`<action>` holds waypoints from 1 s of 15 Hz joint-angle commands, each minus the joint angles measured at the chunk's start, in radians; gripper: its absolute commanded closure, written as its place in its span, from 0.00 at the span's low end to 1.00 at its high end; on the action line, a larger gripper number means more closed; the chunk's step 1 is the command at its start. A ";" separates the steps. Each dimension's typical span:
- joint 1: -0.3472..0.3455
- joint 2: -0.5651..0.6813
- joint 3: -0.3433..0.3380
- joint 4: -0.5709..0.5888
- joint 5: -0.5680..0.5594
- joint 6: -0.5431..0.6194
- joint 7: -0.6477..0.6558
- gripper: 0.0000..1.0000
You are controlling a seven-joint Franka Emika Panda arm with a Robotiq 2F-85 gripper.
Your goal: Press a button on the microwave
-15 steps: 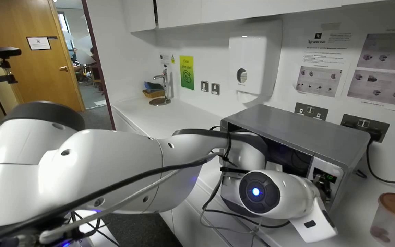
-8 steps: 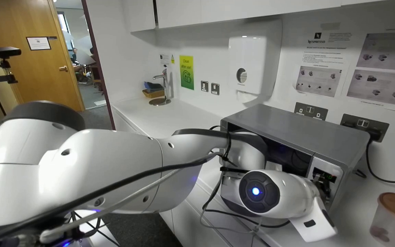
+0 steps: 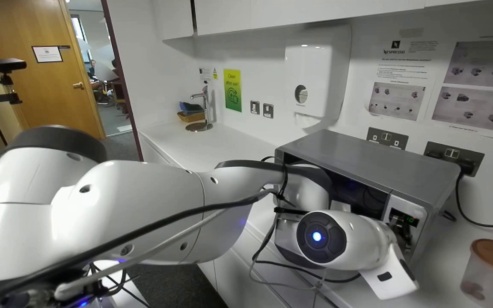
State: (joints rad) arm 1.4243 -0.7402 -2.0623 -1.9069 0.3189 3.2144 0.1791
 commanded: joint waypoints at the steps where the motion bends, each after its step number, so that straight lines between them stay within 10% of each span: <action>1: 0.032 -0.012 0.036 0.005 -0.020 0.064 0.017 1.00; 11: 0.011 -0.008 0.061 -0.026 -0.015 0.094 0.012 1.00; 15: -0.012 0.176 -0.052 -0.074 0.054 -0.043 0.087 1.00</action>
State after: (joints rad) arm 1.4270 -0.7239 -2.0606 -1.9424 0.3276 3.2668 0.1870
